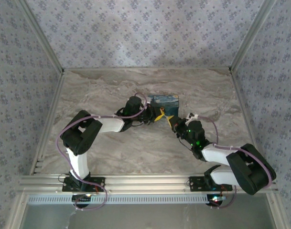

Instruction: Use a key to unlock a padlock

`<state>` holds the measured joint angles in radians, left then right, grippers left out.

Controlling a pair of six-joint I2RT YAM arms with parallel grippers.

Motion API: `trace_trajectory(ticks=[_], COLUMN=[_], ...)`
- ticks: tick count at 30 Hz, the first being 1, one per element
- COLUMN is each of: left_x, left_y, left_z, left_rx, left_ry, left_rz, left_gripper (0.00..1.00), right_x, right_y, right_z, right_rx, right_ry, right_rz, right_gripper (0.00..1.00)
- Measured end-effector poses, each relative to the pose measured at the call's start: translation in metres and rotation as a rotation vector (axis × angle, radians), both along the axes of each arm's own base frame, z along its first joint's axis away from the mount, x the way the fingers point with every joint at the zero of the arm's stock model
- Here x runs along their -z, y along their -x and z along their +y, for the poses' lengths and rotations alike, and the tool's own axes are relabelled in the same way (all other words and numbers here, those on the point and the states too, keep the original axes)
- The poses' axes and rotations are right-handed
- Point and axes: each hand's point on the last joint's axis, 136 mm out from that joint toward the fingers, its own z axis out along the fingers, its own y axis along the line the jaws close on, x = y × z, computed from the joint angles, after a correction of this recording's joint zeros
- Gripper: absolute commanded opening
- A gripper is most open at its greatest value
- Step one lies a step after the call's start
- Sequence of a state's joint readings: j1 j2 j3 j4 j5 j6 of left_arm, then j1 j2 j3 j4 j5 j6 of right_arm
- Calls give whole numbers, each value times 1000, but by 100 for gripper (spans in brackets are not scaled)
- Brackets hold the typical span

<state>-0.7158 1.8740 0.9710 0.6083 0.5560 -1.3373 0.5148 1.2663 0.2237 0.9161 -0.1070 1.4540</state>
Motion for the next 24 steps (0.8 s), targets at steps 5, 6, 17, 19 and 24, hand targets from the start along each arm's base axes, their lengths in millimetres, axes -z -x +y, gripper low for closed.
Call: trace_trajectory(ticks=[5, 6, 17, 19, 24], left_x=[-1, -1, -2, -2, -2], left_y=[0, 0, -1, -1, -2], left_z=[0, 0, -1, -1, -1], left_rx=[0, 0, 0, -1, -3], left_ry=[2, 2, 9, 10, 11], left_rz=[-2, -2, -10, -12, -15], left_gripper=[13, 12, 13, 13, 13], right_x=[0, 1, -5, -3, -1], right_y=[0, 0, 2, 2, 3], right_z=[0, 0, -4, -5, -5], right_rx=[-1, 1, 12, 12, 10], right_ry=[4, 5, 20, 27, 36], right_rz=[0, 2, -15, -10, -2], right_gripper=[0, 0, 0, 0, 0])
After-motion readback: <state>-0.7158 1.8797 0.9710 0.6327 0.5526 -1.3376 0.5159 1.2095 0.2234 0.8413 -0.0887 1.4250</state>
